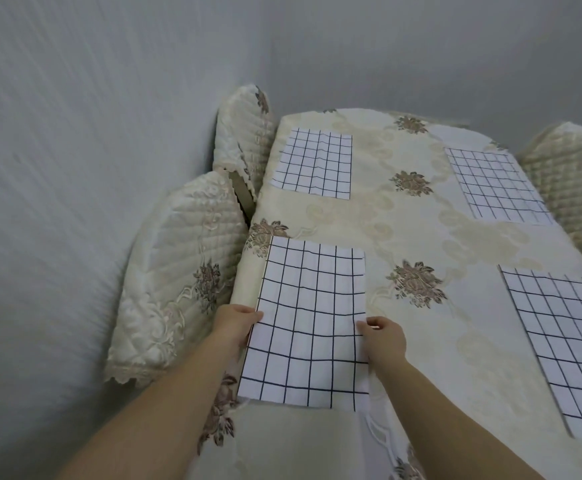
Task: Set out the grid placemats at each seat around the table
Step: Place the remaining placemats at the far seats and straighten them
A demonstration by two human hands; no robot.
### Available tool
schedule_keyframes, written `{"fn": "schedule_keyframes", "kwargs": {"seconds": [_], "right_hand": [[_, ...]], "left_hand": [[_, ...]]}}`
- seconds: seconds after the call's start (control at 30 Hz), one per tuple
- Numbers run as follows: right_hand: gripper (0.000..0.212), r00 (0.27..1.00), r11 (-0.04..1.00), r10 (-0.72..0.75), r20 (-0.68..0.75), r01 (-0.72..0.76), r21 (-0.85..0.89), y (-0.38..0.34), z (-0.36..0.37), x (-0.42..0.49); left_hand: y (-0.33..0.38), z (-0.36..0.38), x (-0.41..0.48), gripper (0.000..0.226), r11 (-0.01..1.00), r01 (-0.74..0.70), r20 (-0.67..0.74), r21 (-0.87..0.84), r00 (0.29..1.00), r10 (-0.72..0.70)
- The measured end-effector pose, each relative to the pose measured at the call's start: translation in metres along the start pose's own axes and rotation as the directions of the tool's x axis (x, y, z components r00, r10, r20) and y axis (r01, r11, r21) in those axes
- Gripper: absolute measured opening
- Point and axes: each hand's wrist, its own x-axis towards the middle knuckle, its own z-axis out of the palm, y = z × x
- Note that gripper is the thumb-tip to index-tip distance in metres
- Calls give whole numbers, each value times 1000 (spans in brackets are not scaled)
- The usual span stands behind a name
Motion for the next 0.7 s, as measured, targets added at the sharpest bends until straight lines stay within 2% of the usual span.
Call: {"fn": "schedule_keyframes", "kwargs": {"seconds": [0.17, 0.37, 0.53, 0.7], "right_hand": [[7, 1000, 1000, 8, -7, -8, -11, -8, 7, 16], [6, 1000, 999, 13, -18, -13, -30, -14, 10, 24], [8, 1000, 999, 5, -14, -5, -47, -20, 10, 32], [6, 1000, 1000, 3, -3, -3, -23, -26, 11, 36]], "left_hand": [[7, 5, 15, 16, 1000, 8, -19, 6, 1000, -7], [11, 9, 28, 24, 998, -31, -47, 55, 998, 34], [17, 12, 31, 8, 1000, -16, -37, 19, 999, 17], [21, 9, 38, 5, 999, -29, -59, 39, 998, 31]]}}
